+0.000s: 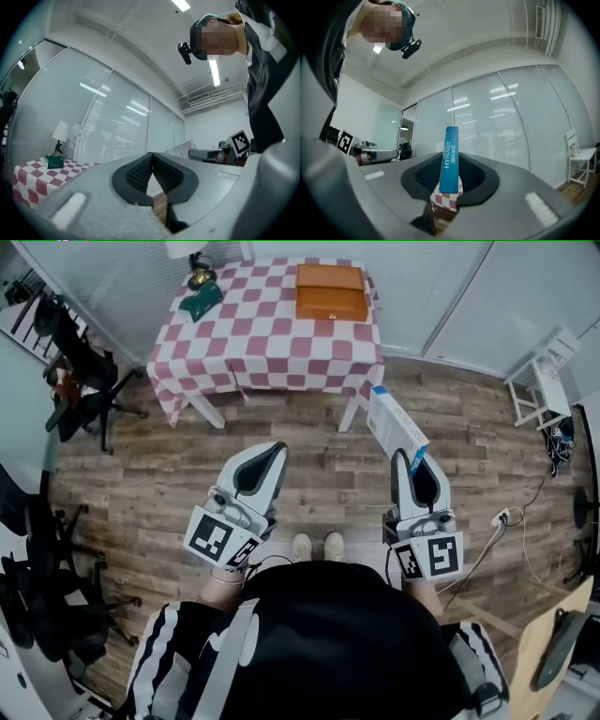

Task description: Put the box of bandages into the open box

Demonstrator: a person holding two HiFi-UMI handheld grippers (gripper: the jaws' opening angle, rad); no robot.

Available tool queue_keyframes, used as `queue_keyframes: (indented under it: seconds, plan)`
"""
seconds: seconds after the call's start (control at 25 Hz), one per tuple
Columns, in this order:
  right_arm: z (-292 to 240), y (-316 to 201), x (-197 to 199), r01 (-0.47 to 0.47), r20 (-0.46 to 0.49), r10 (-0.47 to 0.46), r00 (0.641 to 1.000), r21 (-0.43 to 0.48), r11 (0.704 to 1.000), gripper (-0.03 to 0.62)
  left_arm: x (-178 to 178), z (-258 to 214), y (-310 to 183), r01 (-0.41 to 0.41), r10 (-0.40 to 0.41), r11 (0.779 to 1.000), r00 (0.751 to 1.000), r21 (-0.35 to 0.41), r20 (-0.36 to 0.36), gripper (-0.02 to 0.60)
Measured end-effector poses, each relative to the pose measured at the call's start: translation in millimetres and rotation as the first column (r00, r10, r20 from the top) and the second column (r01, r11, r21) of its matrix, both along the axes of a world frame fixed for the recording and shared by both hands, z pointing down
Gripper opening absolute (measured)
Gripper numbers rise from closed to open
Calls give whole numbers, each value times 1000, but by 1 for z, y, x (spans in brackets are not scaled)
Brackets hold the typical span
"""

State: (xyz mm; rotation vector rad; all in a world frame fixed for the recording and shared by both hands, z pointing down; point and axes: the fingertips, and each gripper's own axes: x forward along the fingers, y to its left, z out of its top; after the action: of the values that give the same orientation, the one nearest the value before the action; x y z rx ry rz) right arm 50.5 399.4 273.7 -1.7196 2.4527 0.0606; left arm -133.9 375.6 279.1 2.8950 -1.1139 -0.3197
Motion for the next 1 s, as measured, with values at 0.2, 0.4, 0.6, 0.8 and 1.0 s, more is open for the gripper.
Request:
queue_keyframes:
  seconds: [0.2,0.4,0.6,0.8,1.0]
  plan:
    - [5,3,-3,-39,21,39,999,-3,999,80,-8,3,0,-22,22,1000,1000,6,0,0]
    - [14,13,-4,-91,34,91,995,-17,996,78,-15,8,0,-50,50,999,999,3,2,0]
    - [23,14,-2,-113,39,115,993,-41,993,78,-16,16,-2,-67,67,998,998,-14,5,0]
    - [22,4,2,-115,41,117,992,-30,993,78,-11,15,-14,-70,70,998,998,-8,1,0]
    - [24,-19,8,-106,53,108,993,-32,994,78,-5,14,-34,-64,64,998,998,-3,10,0]
